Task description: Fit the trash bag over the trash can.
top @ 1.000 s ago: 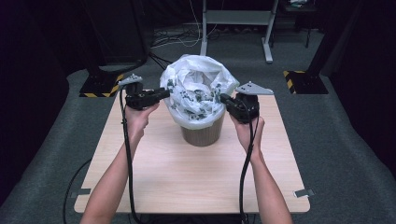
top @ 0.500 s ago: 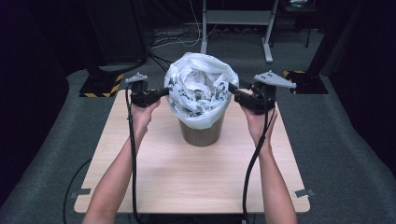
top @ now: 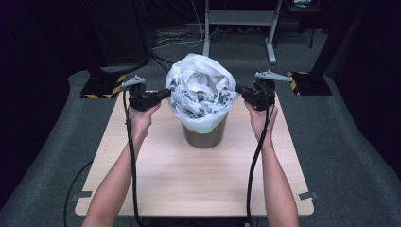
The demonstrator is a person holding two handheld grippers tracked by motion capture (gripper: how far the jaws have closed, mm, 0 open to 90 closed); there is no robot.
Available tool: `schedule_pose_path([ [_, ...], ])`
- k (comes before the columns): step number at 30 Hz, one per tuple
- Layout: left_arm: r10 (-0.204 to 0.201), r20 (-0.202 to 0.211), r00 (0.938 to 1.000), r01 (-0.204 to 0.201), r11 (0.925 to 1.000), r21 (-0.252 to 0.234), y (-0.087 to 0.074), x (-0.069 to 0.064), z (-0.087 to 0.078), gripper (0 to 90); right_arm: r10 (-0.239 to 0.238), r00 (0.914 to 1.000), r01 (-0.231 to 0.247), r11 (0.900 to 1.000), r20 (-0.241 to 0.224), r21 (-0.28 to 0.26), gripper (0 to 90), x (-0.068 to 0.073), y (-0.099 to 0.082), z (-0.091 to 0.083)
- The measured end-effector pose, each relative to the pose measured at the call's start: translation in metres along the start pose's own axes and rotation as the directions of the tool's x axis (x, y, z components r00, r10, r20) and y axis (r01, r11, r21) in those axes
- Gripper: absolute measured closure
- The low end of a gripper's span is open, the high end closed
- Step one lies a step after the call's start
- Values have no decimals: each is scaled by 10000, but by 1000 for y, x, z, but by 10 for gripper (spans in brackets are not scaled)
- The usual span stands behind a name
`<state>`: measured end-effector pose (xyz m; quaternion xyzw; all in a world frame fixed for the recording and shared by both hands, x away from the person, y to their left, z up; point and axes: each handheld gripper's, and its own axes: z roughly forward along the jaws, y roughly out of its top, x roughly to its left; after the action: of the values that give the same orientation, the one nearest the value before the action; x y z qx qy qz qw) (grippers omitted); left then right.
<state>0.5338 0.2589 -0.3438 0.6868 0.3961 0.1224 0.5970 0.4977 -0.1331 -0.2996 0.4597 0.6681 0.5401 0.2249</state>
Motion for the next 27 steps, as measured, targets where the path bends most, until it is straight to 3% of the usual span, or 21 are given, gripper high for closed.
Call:
schedule_pose_path([
  [12,-202,-50,9998,201,9995,-258,6,-7,-11,488,-1165,9926,1161,9931,-347,-148,900,43,-20,-20],
  [15,-258,-91,9996,256,9992,-296,8,-7,-13,455,-1554,9878,1552,9877,-128,-182,900,52,-22,-21],
  [20,-237,-133,9996,232,9989,-404,11,-9,-17,419,-1348,9899,1338,9907,-444,-247,900,54,-22,-21],
  [23,-224,-200,9995,214,9986,-481,15,-11,-20,401,-1626,9856,1618,9866,-461,-214,900,62,-26,-21],
  [27,-158,-280,9995,141,9980,-610,20,-15,-23,383,-1646,9852,1633,9861,-480,-297,900,66,-26,-21],
])
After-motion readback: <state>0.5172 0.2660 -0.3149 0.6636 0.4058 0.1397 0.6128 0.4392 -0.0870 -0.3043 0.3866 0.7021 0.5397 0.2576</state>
